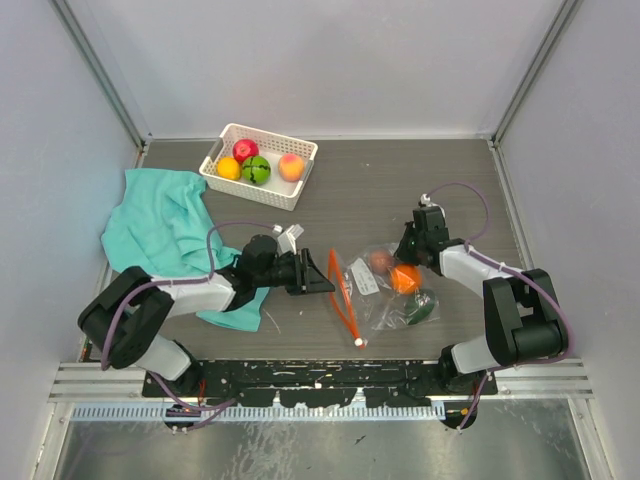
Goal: Open the zip-top bag and remove the fake food
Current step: Pick up the fake fruit from the zipper food storage bag.
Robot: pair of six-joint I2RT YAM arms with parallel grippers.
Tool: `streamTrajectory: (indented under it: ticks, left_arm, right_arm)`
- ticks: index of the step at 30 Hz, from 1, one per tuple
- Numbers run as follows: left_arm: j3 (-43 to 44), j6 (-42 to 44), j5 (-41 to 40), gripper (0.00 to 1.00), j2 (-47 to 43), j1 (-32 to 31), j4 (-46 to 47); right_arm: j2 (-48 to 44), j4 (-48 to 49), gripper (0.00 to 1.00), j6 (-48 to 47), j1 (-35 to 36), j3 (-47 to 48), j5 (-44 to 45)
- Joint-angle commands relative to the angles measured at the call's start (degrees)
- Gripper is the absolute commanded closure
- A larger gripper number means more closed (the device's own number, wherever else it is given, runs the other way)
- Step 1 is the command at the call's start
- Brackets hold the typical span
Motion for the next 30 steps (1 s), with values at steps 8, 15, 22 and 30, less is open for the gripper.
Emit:
streamTrajectory:
  ticks: [8,15,22,30]
  left_arm:
    - [4.88,-2.78,-0.51,0.61,8.2,-3.0,10.67]
    - [7.57,-5.4,-0.74,0.59,14.49,-3.9,14.08]
    - [10.87,-5.61,-2.87,0.48,18.74,-3.91,14.09]
    - [13.14,-5.46,-3.08,0.42,22.06,-3.98,14.27]
  right_arm:
    - [-1.4,4.91,0.95,-0.53,0.16,-1.86,-7.87]
    - [-3.37,6.03,0.95,-0.4,0.16,-2.86,-11.52]
    - [-5.02,7.55,0.95,-0.77,0.1,-4.39,-15.4]
    - [-4.35,8.71,0.95,-1.29,0.2,-5.1,-19.65]
